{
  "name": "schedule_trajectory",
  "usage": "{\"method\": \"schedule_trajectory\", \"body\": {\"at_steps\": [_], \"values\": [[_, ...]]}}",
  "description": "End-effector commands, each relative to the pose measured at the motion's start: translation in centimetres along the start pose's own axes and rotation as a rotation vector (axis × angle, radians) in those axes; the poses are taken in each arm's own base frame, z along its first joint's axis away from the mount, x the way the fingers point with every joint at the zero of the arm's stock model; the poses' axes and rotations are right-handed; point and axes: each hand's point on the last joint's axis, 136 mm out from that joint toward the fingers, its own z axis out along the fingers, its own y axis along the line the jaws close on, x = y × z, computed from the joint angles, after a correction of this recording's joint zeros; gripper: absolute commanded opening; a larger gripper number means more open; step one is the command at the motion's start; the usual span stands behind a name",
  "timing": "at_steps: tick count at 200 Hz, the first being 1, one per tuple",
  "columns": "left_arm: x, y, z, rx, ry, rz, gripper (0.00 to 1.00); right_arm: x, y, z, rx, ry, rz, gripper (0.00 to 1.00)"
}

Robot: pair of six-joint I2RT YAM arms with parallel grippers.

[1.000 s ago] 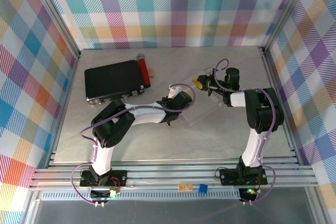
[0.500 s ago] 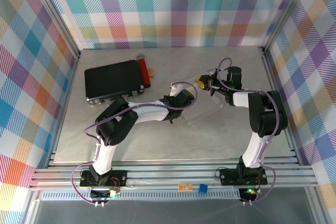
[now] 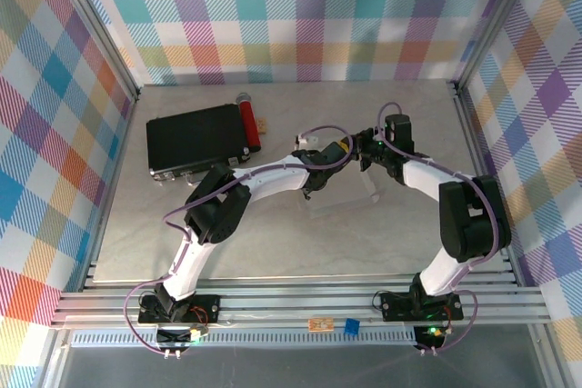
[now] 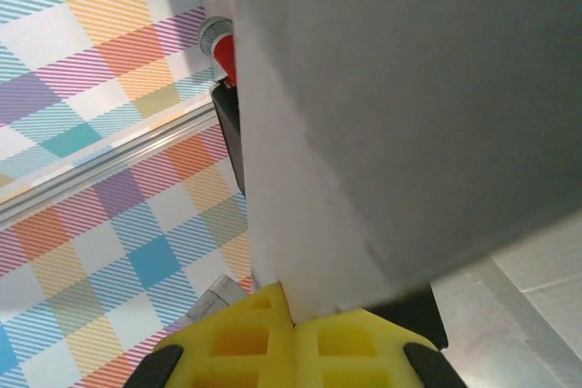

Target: Fold the paper box

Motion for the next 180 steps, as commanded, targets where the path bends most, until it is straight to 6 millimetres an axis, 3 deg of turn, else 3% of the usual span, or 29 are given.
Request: {"method": "schedule_trajectory", "body": {"at_steps": [1,30,70,87,111,127,180], "values": [[0.6,2.8,1.4,-0.116,0.037,0.079,0.0,0.8,-2.8,0.4,0.14,0.026,0.13,0.0],[0.8,2.5,1.8,-0.097,0.025,0.103,0.0,0.7,-1.9,0.6,0.157,0.032,0.131,0.0],[0.6,2.5,2.2,-0.03,0.002,0.117,0.0,0.1,1.8,-2.3,0.163,-0.046,-0.038,0.47],[0.2,3.3,2.1,0.004,0.008,0.121,0.0,-0.4,3.9,-4.4,0.144,-0.106,-0.155,0.6],[-0.4,4.7,2.1,0.063,0.056,0.129,0.0,-1.3,6.0,-7.3,0.121,-0.186,-0.332,0.65],[-0.8,5.3,2.0,0.14,0.107,0.133,0.0,-2.0,6.2,-8.6,0.14,-0.212,-0.435,0.65],[-1.2,7.2,0.6,0.38,0.301,0.102,0.0,-3.6,5.5,-9.4,0.179,-0.241,-0.407,0.61]]}}
